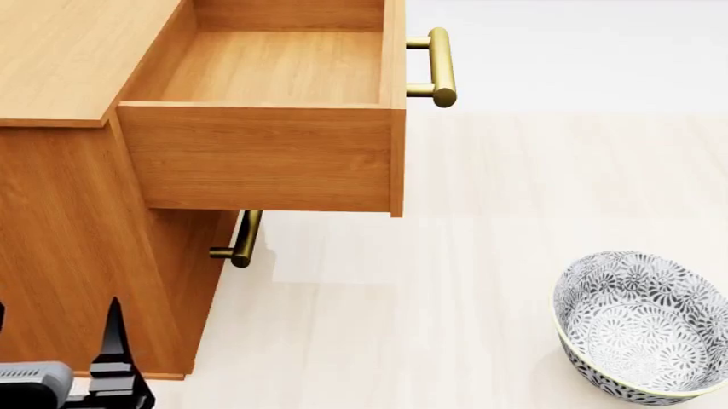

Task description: Put the ketchup in the top drawer of the cabinet.

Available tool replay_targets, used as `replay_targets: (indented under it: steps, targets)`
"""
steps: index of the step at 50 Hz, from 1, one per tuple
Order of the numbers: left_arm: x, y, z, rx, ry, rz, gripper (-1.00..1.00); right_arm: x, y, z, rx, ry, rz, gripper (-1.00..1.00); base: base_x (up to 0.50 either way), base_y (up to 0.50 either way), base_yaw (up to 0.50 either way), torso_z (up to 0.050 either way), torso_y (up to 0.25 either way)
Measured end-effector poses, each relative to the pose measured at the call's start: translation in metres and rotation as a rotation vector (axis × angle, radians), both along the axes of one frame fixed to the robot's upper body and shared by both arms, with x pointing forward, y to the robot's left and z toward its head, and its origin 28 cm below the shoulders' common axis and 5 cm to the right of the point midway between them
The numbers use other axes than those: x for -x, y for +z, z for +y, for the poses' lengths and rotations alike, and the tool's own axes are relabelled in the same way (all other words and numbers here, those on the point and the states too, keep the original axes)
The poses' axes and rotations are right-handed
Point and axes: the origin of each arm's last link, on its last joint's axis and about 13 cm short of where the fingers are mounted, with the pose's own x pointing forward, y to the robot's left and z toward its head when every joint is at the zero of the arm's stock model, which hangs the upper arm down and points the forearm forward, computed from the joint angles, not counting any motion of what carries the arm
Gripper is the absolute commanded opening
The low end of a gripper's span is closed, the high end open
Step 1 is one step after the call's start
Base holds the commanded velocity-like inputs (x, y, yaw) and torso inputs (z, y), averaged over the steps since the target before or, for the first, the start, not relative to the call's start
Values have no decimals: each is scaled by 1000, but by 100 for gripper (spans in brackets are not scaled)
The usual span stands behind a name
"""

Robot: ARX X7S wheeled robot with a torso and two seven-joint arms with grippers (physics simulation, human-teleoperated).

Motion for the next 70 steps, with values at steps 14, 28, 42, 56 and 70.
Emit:
replay_targets:
  steps: [14,28,42,56,70]
  targets:
    - [0,0,1,4,0,0,100,-9,40,7,42,4,-77,-100,0,0,0,0,0]
    - [-2,0,1,6,0,2,100,-18,75,17,88,19,-153,-100,0,0,0,0,0]
    - [-4,-1,1,8,1,4,100,-24,105,24,133,28,-230,-100,0,0,0,0,0]
    - [-6,-2,2,11,4,5,100,-27,139,27,178,37,-312,-100,0,0,0,0,0]
    - [-7,-3,1,15,3,6,100,-34,170,33,207,70,-380,-100,0,0,0,0,1]
